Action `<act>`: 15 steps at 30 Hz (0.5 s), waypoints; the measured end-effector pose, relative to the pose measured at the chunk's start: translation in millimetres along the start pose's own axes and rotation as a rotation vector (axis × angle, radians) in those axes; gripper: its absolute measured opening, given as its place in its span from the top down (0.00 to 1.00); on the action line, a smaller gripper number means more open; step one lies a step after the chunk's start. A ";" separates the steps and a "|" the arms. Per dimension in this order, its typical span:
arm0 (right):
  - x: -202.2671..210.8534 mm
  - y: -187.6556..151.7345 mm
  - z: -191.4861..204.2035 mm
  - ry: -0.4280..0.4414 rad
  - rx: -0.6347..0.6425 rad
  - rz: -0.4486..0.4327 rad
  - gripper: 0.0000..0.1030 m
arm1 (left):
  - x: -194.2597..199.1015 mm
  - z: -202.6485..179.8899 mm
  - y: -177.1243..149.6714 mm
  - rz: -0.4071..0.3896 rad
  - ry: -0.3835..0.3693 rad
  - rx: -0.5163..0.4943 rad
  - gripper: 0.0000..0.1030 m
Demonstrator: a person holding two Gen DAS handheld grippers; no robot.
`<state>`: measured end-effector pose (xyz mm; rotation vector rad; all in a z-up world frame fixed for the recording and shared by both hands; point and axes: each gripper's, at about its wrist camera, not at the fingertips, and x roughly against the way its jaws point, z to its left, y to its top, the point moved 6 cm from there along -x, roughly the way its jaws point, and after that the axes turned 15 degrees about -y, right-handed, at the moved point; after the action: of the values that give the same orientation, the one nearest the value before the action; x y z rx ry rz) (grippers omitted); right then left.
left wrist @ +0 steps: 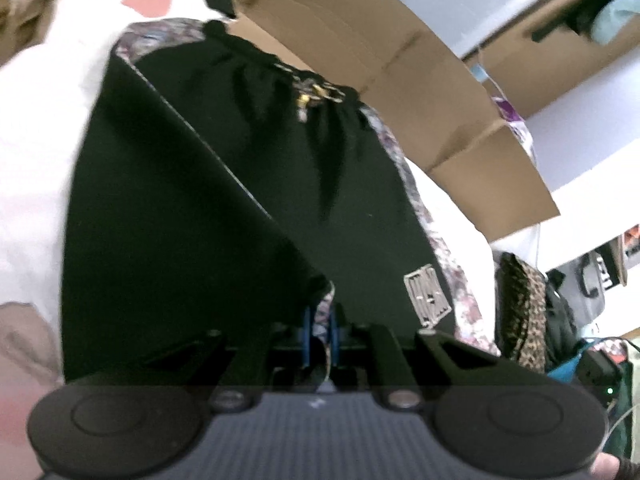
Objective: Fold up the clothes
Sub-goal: 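Grasp the waistband end of the black shorts with both grippers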
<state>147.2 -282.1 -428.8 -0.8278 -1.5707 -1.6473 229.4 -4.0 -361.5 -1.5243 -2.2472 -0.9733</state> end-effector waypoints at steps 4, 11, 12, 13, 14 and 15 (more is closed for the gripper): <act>1.8 5.6 8.9 0.026 0.002 -0.013 0.56 | -15.5 -10.6 -1.1 0.018 -0.031 0.000 0.90; 9.7 14.3 31.3 0.102 0.028 -0.049 0.56 | -44.6 -33.7 -3.9 0.068 -0.089 -0.022 0.90; 10.1 15.7 33.9 0.111 0.030 -0.054 0.56 | -48.4 -36.7 -3.0 0.072 -0.098 -0.025 0.90; 10.0 17.2 36.2 0.118 0.030 -0.056 0.56 | -52.2 -39.6 -2.2 0.076 -0.107 -0.027 0.90; 9.7 18.5 38.2 0.125 0.027 -0.056 0.56 | -56.3 -42.2 -1.5 0.081 -0.116 -0.025 0.90; 9.6 19.8 40.2 0.134 0.023 -0.055 0.56 | -60.7 -44.6 -1.0 0.088 -0.124 -0.018 0.90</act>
<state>157.7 -242.8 -407.5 -0.6538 -1.5286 -1.6837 247.0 -77.2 -362.1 -1.7202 -2.2368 -0.8999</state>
